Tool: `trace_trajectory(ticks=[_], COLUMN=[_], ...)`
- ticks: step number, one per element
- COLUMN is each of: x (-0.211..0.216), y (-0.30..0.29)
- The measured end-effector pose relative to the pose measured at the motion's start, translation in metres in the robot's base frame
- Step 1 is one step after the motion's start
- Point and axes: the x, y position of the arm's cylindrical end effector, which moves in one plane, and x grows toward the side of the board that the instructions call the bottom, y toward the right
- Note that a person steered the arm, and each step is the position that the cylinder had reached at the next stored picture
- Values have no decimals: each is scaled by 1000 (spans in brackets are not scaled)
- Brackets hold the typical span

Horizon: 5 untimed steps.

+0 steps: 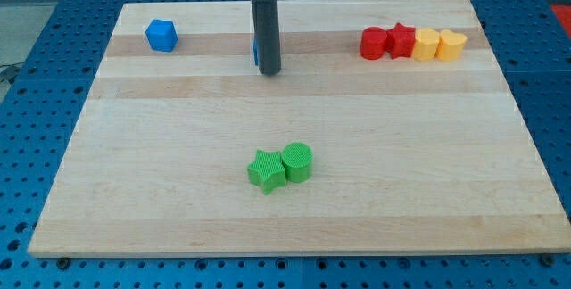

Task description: Slide the blue triangle towards the top left

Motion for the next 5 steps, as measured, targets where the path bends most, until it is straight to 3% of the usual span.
trace_trajectory(ticks=[1,2,5], x=[43,12,-4], y=[57,58,15])
